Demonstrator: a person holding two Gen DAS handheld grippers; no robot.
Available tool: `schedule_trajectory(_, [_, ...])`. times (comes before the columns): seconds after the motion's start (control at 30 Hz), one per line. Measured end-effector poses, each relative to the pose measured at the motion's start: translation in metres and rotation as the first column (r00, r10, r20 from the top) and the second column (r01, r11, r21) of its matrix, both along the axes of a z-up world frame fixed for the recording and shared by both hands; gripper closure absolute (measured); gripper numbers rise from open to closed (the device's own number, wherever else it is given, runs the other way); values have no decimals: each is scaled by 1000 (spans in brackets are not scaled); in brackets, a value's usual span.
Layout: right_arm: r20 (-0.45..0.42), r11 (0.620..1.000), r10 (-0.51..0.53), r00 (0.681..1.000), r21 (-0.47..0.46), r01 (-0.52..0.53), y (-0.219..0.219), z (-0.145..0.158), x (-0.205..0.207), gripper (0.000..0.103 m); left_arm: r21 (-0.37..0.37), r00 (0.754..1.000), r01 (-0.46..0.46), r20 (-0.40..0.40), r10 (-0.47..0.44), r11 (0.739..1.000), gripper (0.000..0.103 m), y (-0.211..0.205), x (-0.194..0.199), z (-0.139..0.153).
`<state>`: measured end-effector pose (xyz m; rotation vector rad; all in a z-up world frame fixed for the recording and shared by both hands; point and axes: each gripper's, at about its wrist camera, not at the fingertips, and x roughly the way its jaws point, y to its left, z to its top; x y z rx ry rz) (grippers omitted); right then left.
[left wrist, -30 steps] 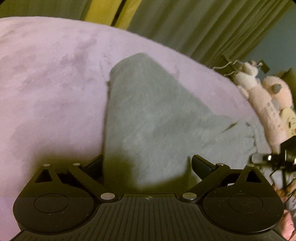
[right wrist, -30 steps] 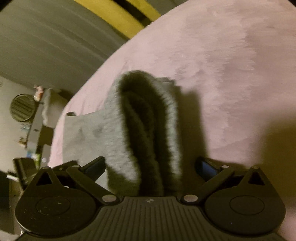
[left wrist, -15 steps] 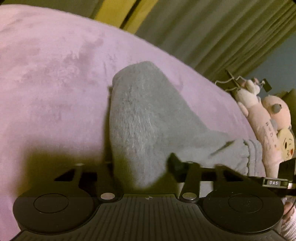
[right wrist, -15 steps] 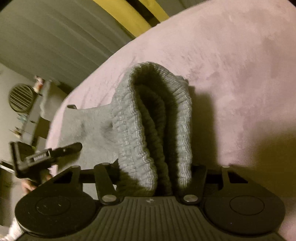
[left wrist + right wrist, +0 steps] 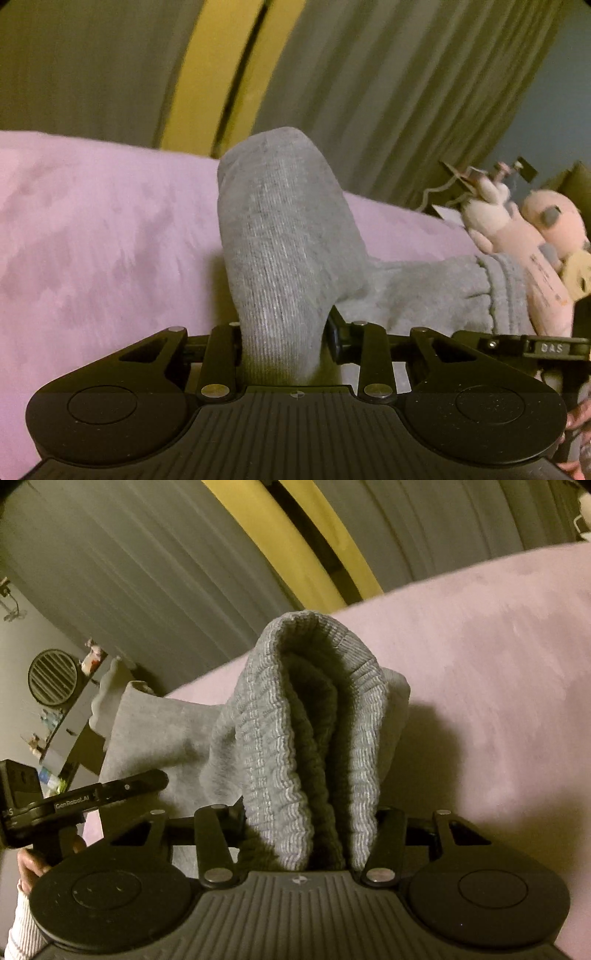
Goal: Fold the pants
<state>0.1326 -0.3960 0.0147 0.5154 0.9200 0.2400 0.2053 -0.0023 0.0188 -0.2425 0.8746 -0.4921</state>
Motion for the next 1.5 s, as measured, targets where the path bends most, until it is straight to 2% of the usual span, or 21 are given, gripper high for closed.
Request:
schedule_trajectory(0.2, [30, 998, 23, 999, -65, -21, 15, 0, 38, 54, 12, 999, -52, -10, 52, 999, 69, -5, 37, -14])
schedule_trajectory(0.33, [-1, 996, 24, 1000, -91, -24, 18, -17, 58, 54, 20, 997, -60, -42, 60, 998, 68, -5, 57, -36])
schedule_trajectory(0.6, [-44, 989, 0, 999, -150, -7, 28, -43, 82, 53, 53, 996, -51, -70, 55, 997, 64, 2, 71, -66])
schedule_trajectory(0.97, [-23, 971, 22, 999, -238, -27, 52, -37, 82, 53, 115, 998, -44, -48, 50, 992, 60, -5, 66, -63])
schedule_trajectory(1.27, [-17, 949, 42, 999, -311, -46, 72, -36, 84, 52, 109, 995, -60, -69, 68, 992, 56, -4, 67, -66])
schedule_trajectory(1.33, [-21, 949, 40, 999, -312, -44, 74, -38, 85, 51, 104, 994, -65, -78, 73, 992, 50, -2, 68, -68])
schedule_trajectory(1.37, [-21, 948, 40, 999, -316, -44, 74, -39, 85, 51, 95, 993, -69, -85, 77, 993, 48, 0, 69, -69])
schedule_trajectory(1.4, [-21, 941, 44, 999, -334, -49, 76, -38, 85, 50, 88, 992, -80, -95, 89, 993, 41, 3, 69, -71])
schedule_trajectory(1.43, [-20, 929, 51, 998, -366, -55, 78, -38, 85, 44, 88, 989, -100, -104, 109, 991, 32, 7, 69, -73])
schedule_trajectory(1.47, [-14, 909, 59, 998, -413, -59, 81, -36, 84, 41, 101, 985, -122, -108, 133, 987, 30, 10, 68, -73])
schedule_trajectory(1.5, [5, 874, 59, 998, -484, -49, 86, -32, 82, 27, 109, 985, -134, -96, 145, 985, 30, 13, 65, -70])
